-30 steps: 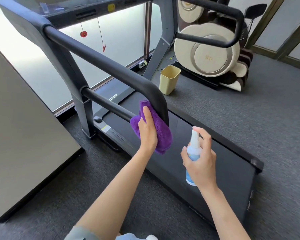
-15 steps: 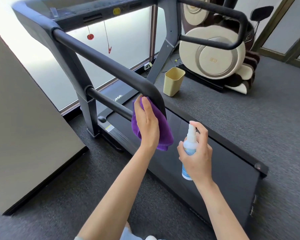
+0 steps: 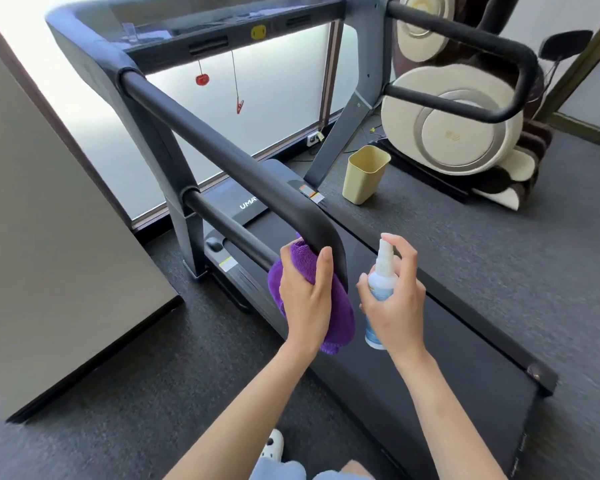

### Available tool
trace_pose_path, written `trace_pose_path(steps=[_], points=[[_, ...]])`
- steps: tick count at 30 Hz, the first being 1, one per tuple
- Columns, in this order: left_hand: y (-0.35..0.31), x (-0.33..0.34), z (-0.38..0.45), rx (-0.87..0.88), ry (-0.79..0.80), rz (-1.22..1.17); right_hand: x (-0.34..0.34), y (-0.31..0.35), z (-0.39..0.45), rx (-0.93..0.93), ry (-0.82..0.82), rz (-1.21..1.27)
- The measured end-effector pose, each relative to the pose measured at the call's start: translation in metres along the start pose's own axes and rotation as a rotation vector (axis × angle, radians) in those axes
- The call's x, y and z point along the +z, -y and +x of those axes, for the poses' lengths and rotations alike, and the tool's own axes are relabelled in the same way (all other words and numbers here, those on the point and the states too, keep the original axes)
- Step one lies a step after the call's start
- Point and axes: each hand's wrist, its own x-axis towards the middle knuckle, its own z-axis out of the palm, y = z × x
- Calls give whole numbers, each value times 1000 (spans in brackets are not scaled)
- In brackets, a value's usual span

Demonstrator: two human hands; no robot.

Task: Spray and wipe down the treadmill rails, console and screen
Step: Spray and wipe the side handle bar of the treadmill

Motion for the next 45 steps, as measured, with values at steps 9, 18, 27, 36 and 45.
trace_pose_path(steps=[9,18,27,36,45], points=[[-3,22,-17,38,-393,-19,7,-21,45,-173,256,170],[-50,43,-31,511,-746,207,-16,-49,74,-248,468,278],[-10,66,-23,384,-655,603,-20,-59,73,-199,524,351],[-57,62,6,183,-681,657,-8,-58,84,-179,524,389],[-107,15,114,-299,-372,925,16,-24,114,-241,478,418]])
